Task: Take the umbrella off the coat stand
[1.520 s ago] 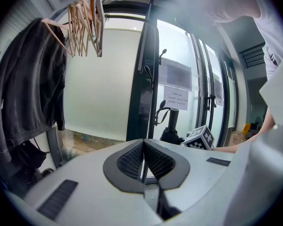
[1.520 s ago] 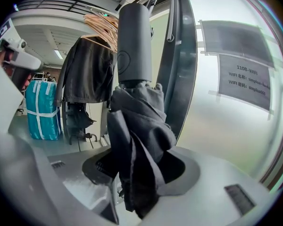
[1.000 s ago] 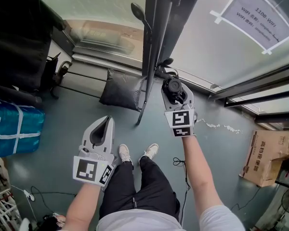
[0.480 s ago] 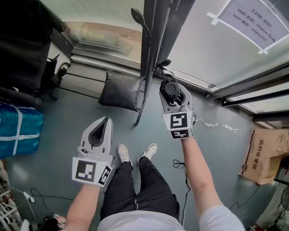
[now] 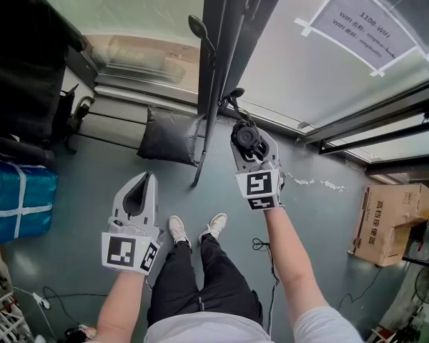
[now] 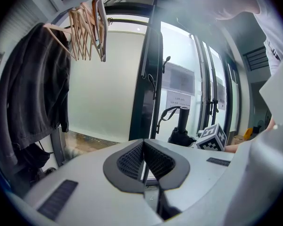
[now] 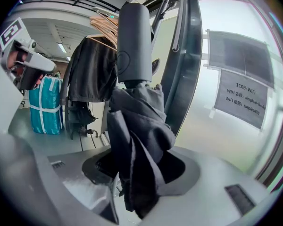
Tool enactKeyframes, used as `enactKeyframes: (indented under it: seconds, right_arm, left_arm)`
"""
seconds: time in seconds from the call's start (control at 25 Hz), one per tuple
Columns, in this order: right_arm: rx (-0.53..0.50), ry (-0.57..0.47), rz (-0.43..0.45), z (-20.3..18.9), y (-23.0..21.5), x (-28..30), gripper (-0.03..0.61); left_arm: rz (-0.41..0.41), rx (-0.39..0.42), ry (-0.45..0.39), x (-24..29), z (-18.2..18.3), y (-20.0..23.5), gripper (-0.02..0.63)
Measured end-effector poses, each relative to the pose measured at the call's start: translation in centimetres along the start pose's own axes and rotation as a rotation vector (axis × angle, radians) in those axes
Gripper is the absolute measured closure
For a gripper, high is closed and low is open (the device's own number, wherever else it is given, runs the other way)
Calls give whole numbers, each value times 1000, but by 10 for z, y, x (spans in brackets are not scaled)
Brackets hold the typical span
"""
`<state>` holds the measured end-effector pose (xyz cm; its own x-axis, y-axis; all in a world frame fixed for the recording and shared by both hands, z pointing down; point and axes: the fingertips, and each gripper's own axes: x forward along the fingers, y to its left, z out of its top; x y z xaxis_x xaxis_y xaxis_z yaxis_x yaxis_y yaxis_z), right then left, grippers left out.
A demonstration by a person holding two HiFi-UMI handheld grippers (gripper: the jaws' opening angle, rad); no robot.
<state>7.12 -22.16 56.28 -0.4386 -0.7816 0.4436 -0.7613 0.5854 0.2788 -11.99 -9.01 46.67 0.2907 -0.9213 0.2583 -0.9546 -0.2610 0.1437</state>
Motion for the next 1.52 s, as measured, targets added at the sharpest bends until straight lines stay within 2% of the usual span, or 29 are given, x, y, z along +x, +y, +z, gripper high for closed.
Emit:
enactKeyframes:
  seconds: [0.24,0.76,1.12,1.52]
  right_arm:
    - [-21,4,-7,12,1,-11,342]
    - [-17,66,-30,5,0,-28,342]
    - [23,107,-64,-4,-13,-39,342]
    - [36,99,-70,8,-20,-41,342]
  left_arm:
    - [-29,16,-20,-2,17,-10,591]
    - [-51,29,-30,-19,35,-14,591]
    - [-35,31,-54,-31,51,-10,591]
    - [-11,23,-66,-36,61,-5,591]
